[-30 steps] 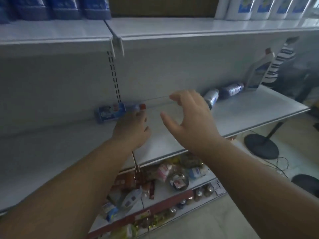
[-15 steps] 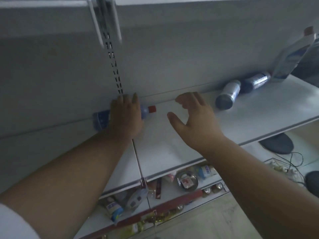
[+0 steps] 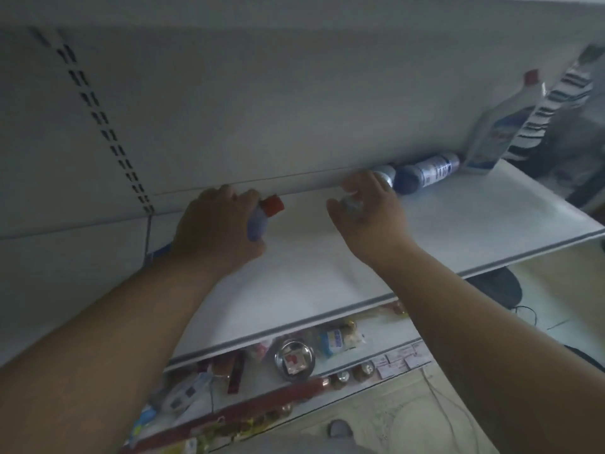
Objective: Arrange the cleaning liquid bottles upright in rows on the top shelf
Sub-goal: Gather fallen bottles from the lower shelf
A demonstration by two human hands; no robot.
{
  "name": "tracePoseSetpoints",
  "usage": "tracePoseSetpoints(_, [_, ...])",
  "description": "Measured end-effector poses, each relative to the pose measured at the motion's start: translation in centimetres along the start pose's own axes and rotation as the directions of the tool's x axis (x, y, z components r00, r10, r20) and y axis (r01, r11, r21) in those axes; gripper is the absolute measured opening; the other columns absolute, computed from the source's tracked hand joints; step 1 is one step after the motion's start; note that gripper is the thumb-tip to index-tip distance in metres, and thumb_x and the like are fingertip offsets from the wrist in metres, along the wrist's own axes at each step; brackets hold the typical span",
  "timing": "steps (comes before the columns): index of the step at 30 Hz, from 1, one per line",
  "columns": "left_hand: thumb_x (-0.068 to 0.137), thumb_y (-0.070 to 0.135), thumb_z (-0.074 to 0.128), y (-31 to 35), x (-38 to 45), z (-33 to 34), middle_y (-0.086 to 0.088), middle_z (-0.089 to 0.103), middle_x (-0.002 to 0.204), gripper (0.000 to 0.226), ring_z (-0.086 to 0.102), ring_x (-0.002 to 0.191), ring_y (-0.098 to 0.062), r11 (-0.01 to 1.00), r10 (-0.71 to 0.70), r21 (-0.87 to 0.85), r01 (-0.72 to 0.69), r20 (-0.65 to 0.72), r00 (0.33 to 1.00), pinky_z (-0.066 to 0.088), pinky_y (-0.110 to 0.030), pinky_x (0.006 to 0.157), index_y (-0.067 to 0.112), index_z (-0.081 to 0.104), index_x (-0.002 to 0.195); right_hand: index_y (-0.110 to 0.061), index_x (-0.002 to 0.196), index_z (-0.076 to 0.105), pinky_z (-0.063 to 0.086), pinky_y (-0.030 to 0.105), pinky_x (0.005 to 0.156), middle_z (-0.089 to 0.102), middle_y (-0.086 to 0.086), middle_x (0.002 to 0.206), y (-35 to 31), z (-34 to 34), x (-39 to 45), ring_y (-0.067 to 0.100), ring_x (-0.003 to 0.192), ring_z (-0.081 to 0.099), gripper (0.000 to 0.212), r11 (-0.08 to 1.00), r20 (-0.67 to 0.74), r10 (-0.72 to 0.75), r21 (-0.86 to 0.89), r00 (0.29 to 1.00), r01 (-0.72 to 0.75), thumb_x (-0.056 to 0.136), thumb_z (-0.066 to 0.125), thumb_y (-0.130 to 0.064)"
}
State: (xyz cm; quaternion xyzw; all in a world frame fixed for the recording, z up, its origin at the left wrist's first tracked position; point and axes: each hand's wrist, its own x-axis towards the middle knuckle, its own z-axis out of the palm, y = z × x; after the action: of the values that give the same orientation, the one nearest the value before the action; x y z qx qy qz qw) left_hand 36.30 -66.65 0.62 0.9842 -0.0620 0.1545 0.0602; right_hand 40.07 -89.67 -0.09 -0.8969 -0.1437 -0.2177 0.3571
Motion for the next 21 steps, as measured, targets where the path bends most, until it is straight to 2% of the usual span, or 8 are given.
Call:
tracePoseSetpoints(3, [0.063,0.032,0.081,5.3,1.2,-0.5,-0.009,0.063,0.089,0.044,0.060,0.081,-0.036,0.981,-0.102,-0.174,0.091,-0.061,0.993,0.051,-0.041,0.068,0.019,0.060,0.100,-0.011,0.106,0.063,0.046,0.035,0.081,0.061,0.006,0.104,5.5,-1.1,2.4,0.032,0.094,0.059,0.029,0.999,0.068,-0.030,-0.044,0.997,0.033,0.084,0.065,-0.030])
tracePoseSetpoints(5, [0.067,0.027,0.079,8.2,1.5,-0.9,-0.008,0.061,0.084,0.038,0.059,0.075,-0.035,0.956,-0.177,-0.256,0.141,-0.124,0.976,0.049,-0.040,0.064,0.018,0.059,0.098,-0.011,0.111,0.062,0.045,0.040,0.088,0.061,0.012,0.113,8.2,-1.5,4.6,0.036,0.106,0.055,0.027,0.985,0.197,-0.031,-0.162,0.980,0.064,0.087,0.064,-0.023])
tracePoseSetpoints(8, [0.072,0.025,0.077,11.1,1.4,-1.2,-0.004,0.059,0.082,0.032,0.058,0.072,-0.029,0.890,-0.292,-0.413,0.193,-0.191,0.937,0.047,-0.038,0.064,0.021,0.055,0.094,-0.015,0.123,0.060,0.041,0.040,0.099,0.056,0.009,0.130,10.2,-1.7,7.0,0.033,0.125,0.046,0.041,0.929,0.491,-0.108,-0.259,0.864,0.263,0.084,0.058,-0.003])
tracePoseSetpoints(11, [0.074,0.029,0.076,12.6,0.7,-0.9,0.009,0.056,0.082,0.037,0.056,0.069,-0.007,0.763,-0.476,-0.586,0.272,-0.225,0.850,0.047,-0.031,0.064,0.038,0.045,0.093,-0.022,0.126,0.059,0.033,0.032,0.104,0.052,0.001,0.132,10.8,-2.3,8.2,0.026,0.130,0.042,0.056,0.890,0.615,-0.172,-0.238,0.770,0.389,0.079,0.054,0.007])
tracePoseSetpoints(12, [0.075,0.029,0.077,12.9,0.5,-0.6,0.011,0.056,0.082,0.039,0.056,0.068,-0.004,0.738,-0.513,-0.614,0.280,-0.241,0.824,0.048,-0.031,0.065,0.042,0.044,0.093,-0.025,0.126,0.058,0.031,0.031,0.103,0.052,-0.001,0.131,10.8,-2.5,8.4,0.025,0.129,0.042,0.058,0.872,0.635,-0.193,-0.238,0.748,0.427,0.078,0.053,0.007])
tracePoseSetpoints(16, [0.075,0.029,0.077,13.7,-0.1,0.7,0.015,0.060,0.086,0.037,0.058,0.075,-0.008,0.654,-0.623,-0.694,0.300,-0.269,0.735,0.055,-0.038,0.075,0.040,0.049,0.097,-0.030,0.131,0.052,0.033,0.034,0.094,0.055,-0.005,0.131,10.1,-3.2,10.2,0.023,0.125,0.049,0.056,0.701,0.718,-0.266,-0.313,0.643,0.641,0.079,0.065,-0.010])
tracePoseSetpoints(19, [0.073,0.035,0.073,13.7,-0.2,1.0,0.025,0.061,0.088,0.032,0.060,0.079,-0.004,0.610,-0.668,-0.734,0.298,-0.275,0.691,0.056,-0.038,0.077,0.045,0.050,0.092,-0.026,0.132,0.050,0.032,0.032,0.080,0.056,-0.001,0.128,9.3,-2.3,11.4,0.026,0.121,0.054,0.059,0.630,0.808,-0.206,-0.321,0.551,0.707,0.078,0.073,-0.025])
tracePoseSetpoints(21, [0.071,0.039,0.071,13.5,-0.4,0.8,0.034,0.060,0.088,0.032,0.061,0.082,0.002,0.581,-0.689,-0.756,0.300,-0.261,0.677,0.057,-0.037,0.077,0.049,0.048,0.091,-0.026,0.131,0.052,0.037,0.035,0.084,0.052,0.003,0.127,8.9,-1.3,11.8,0.028,0.121,0.050,0.066,0.559,0.847,-0.218,-0.299,0.485,0.774,0.072,0.078,-0.035])
